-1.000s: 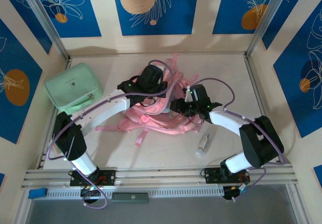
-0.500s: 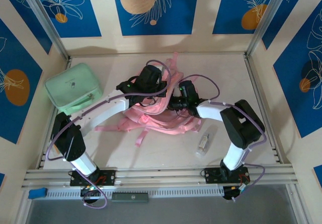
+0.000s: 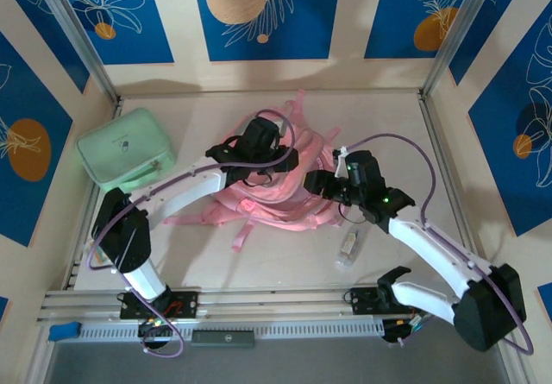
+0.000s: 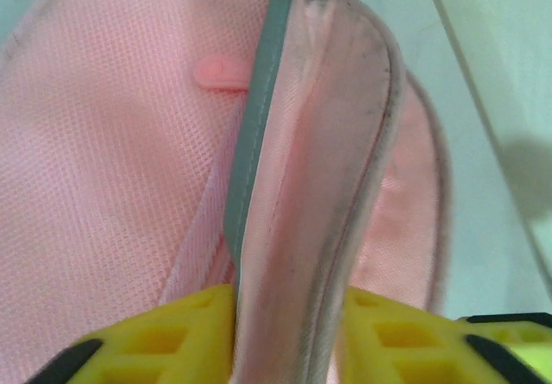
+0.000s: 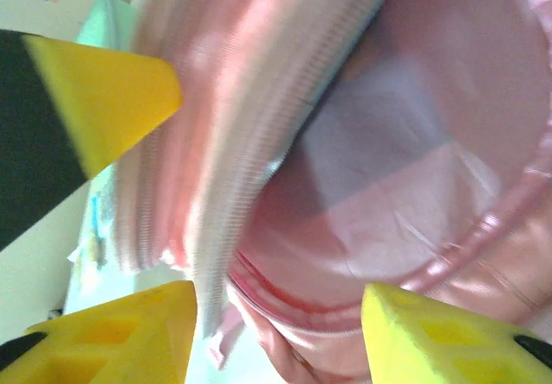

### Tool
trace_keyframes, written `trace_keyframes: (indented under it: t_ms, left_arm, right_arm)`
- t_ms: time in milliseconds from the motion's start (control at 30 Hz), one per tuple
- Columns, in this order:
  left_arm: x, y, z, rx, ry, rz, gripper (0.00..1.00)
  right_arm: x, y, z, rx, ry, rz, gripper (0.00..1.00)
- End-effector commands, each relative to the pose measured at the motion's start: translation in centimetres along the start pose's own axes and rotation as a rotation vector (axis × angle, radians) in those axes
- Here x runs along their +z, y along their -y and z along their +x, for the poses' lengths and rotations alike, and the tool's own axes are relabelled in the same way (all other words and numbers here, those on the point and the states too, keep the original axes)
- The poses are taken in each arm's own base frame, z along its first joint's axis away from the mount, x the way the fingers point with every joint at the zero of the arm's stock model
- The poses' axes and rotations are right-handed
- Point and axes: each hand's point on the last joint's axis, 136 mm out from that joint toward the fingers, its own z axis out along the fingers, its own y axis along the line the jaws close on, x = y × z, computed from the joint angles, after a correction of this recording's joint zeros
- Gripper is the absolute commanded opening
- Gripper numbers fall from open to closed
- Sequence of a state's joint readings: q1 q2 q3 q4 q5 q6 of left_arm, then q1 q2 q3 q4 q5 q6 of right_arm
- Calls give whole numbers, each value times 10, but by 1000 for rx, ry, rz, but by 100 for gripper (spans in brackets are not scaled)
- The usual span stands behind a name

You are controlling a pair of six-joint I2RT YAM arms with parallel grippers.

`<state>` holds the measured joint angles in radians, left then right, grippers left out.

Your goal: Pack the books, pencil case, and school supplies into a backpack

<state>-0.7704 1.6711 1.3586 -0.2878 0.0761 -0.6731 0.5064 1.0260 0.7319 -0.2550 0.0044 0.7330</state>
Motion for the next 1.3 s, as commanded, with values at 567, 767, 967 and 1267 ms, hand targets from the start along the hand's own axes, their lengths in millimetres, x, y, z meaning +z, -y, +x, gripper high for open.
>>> trace_keyframes:
  t_ms: [567,767,967,1267]
  left_arm:
    - [-80,-146,45,-290,127,-136,73]
    - [-74,-179,53,-365,143,-211,76]
    - [-53,-196,51,-450,177,-226,71]
    - [-24,-203,58,-551,180,-177,45]
  right_arm:
    - [40,-29,87,-142,-254,155,61]
    - [54,-11,85,-105,-230,178,61]
    - [59,3,77,-96,-225,200,61]
    - [63,12,56,-97,-199,191,61]
